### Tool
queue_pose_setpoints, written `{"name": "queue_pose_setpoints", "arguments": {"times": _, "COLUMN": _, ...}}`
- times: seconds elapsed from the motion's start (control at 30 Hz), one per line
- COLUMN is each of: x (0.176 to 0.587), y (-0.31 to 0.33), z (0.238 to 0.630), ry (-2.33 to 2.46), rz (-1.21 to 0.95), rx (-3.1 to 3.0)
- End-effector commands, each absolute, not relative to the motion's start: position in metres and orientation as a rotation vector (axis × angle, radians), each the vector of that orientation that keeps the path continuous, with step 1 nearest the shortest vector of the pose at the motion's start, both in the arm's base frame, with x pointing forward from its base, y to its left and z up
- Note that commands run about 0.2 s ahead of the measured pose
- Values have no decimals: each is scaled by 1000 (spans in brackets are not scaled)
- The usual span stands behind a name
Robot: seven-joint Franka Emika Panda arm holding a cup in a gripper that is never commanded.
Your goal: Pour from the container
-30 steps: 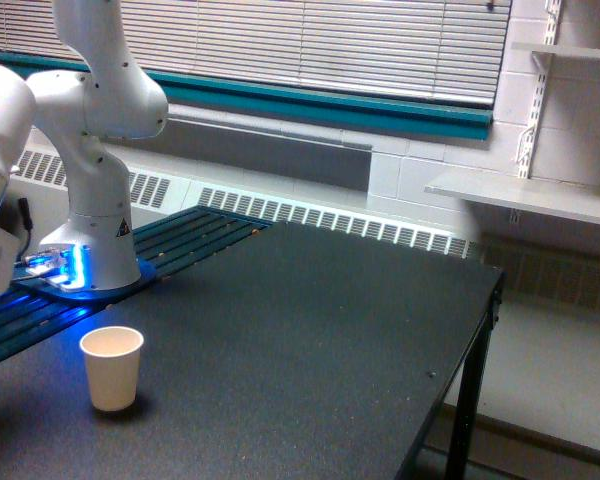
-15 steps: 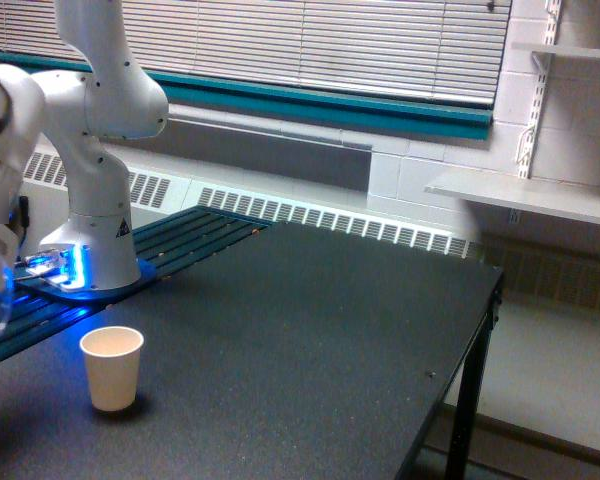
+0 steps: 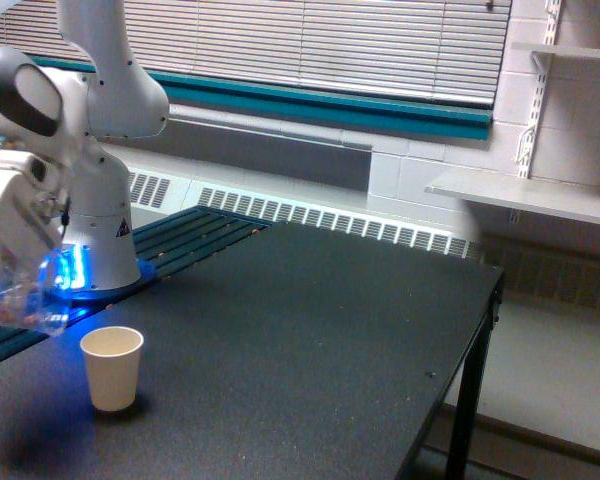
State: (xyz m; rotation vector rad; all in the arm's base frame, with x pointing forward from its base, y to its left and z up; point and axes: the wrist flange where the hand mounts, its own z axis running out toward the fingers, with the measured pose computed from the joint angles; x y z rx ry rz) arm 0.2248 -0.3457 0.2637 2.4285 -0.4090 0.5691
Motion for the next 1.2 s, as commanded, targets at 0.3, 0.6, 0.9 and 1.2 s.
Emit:
{"name": "queue_pose_setpoints", "arguments": {"times": 0.3, "x": 226, "y": -324, "z": 264, "ry": -264, "rz": 547, "rx": 2422}}
{"name": "queue_pose_setpoints", "arguments": {"times": 0.6, "x": 221, "y": -316, "z": 263, "ry": -228, "rz": 530, "rx": 2416}}
{"name": "queue_pose_setpoints", "arguments": {"times": 0.9, "x": 220, "y": -312, "z": 270, "ry": -170, "rz": 505, "rx": 2391}}
{"name": "queue_pose_setpoints", "arguments": {"times": 1.2, "x": 222, "y": -303, "z": 273, "ry": -108, "rz": 478, "rx": 2371}}
